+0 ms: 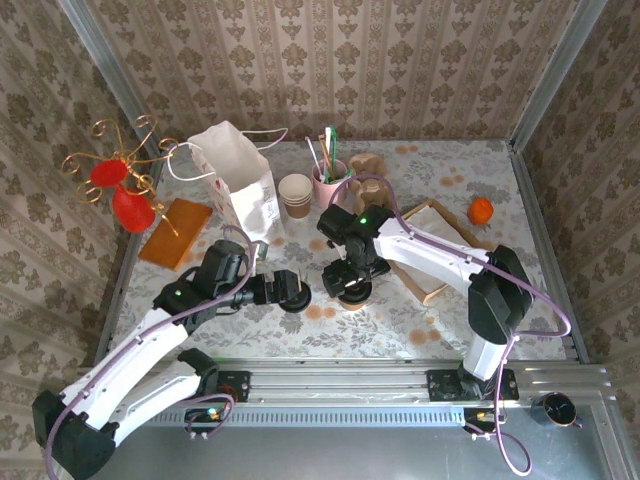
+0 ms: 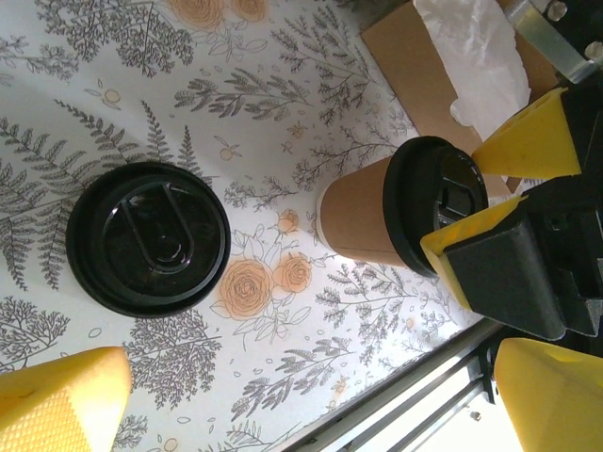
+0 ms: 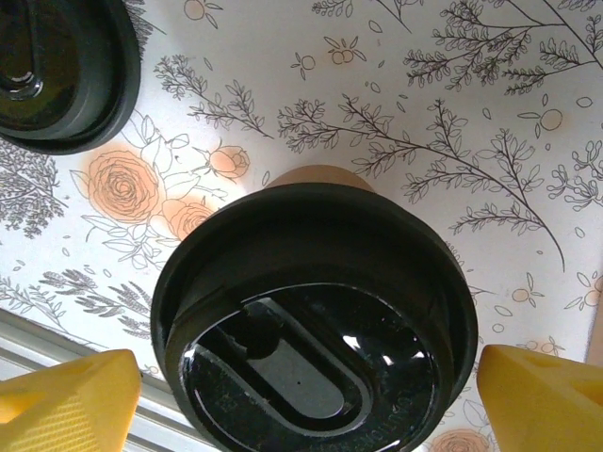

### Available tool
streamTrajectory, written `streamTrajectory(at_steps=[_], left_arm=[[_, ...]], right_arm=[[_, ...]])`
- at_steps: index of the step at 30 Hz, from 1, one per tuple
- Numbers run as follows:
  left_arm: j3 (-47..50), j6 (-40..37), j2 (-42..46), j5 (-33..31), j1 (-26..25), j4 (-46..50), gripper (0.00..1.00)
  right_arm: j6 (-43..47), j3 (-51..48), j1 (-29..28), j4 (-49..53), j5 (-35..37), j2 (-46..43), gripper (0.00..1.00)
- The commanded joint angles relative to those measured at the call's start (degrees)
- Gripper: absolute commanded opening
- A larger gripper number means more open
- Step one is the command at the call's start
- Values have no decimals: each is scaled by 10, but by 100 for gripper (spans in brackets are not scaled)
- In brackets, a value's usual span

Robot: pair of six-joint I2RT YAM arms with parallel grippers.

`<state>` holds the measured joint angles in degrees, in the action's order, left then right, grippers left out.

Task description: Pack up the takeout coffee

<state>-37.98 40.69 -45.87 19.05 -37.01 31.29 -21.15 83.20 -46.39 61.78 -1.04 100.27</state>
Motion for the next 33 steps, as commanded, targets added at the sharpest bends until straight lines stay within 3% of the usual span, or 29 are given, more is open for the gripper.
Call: streamTrajectory(at_steps=[1, 18, 33], left_arm=[[8, -11, 10, 13, 5, 0, 100], [20, -3, 24, 17, 8, -1, 100], [14, -7, -4, 27, 10, -25, 100]], right_arm=[[-5, 16, -4, 18, 20, 11, 91], [-12, 1, -3, -1, 27, 4, 85], [-58, -118, 15, 21, 66, -145, 75]])
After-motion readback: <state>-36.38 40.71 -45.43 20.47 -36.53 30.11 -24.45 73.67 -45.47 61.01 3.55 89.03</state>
